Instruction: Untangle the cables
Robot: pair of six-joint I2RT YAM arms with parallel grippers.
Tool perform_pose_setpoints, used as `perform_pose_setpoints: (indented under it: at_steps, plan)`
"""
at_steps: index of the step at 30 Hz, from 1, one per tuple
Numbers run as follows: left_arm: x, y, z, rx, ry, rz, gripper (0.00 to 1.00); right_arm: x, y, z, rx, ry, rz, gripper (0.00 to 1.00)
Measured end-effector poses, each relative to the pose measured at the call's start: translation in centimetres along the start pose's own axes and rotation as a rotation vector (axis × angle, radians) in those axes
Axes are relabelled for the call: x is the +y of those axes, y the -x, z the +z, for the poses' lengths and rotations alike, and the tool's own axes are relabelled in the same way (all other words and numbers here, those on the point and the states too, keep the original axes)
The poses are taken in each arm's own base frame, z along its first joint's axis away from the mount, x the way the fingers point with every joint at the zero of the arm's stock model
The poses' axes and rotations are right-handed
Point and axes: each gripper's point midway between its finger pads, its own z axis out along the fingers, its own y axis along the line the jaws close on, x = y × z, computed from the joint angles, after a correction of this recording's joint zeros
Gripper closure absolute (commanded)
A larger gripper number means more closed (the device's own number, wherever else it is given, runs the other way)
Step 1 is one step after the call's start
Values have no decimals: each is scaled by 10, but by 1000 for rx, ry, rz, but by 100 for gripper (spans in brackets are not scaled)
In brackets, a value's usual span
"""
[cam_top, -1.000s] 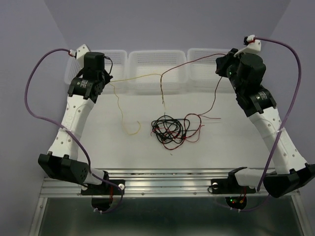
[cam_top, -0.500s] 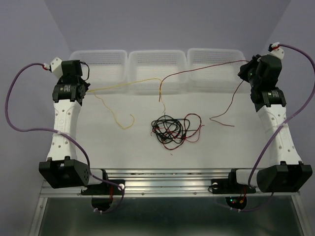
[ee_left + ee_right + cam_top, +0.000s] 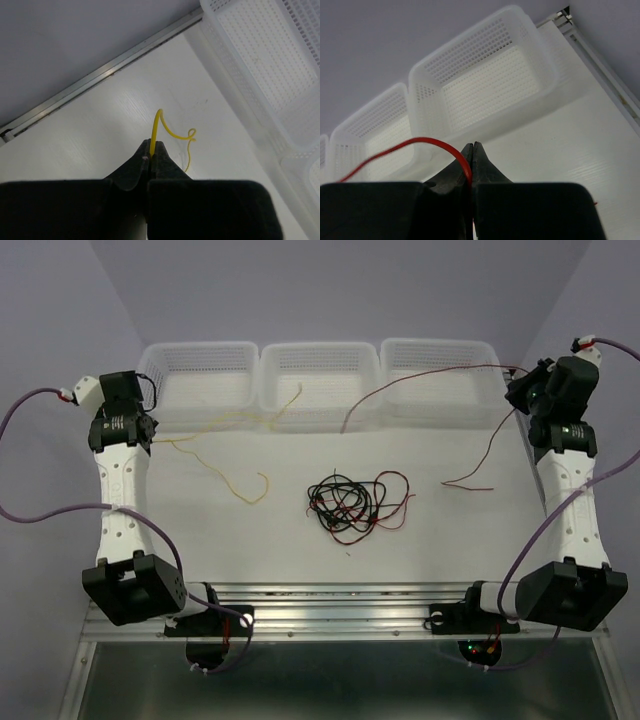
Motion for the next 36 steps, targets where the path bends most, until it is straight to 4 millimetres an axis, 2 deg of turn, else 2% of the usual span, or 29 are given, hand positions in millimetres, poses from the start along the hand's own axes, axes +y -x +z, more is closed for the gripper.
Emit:
perform_pose_setpoints:
  at_steps: [4,6,12,17,19,23,24,27,30,35,36]
  plan:
    - [19,9,5,-15,57,-29,100,-31,16,1,-28,-55,32,99]
    - [22,11,6,-17,65,-35,100,-35,18,1,-29,-58,37,99]
    - [16,5,8,0,29,-33,100,-19,6,4,30,38,26,99]
    - [5,-22,10,55,-63,-16,100,5,-1,0,73,173,0,99]
    - [-7,-35,4,75,-109,12,100,13,-5,-2,88,215,-15,99]
    - [-52,-61,-18,102,-248,94,100,35,-16,-5,124,295,-58,99]
    - [-68,-72,-27,113,-299,122,100,47,-18,-6,132,328,-82,99]
    - [-88,-87,-39,126,-373,155,100,69,-17,-4,147,387,-119,99]
    - [-92,-100,-38,142,-391,166,100,97,0,1,130,457,-152,99]
    - [-88,-120,-32,174,-380,189,100,140,65,9,0,561,-183,99]
    - [-88,-122,-32,176,-380,191,100,153,86,12,-53,589,-188,99]
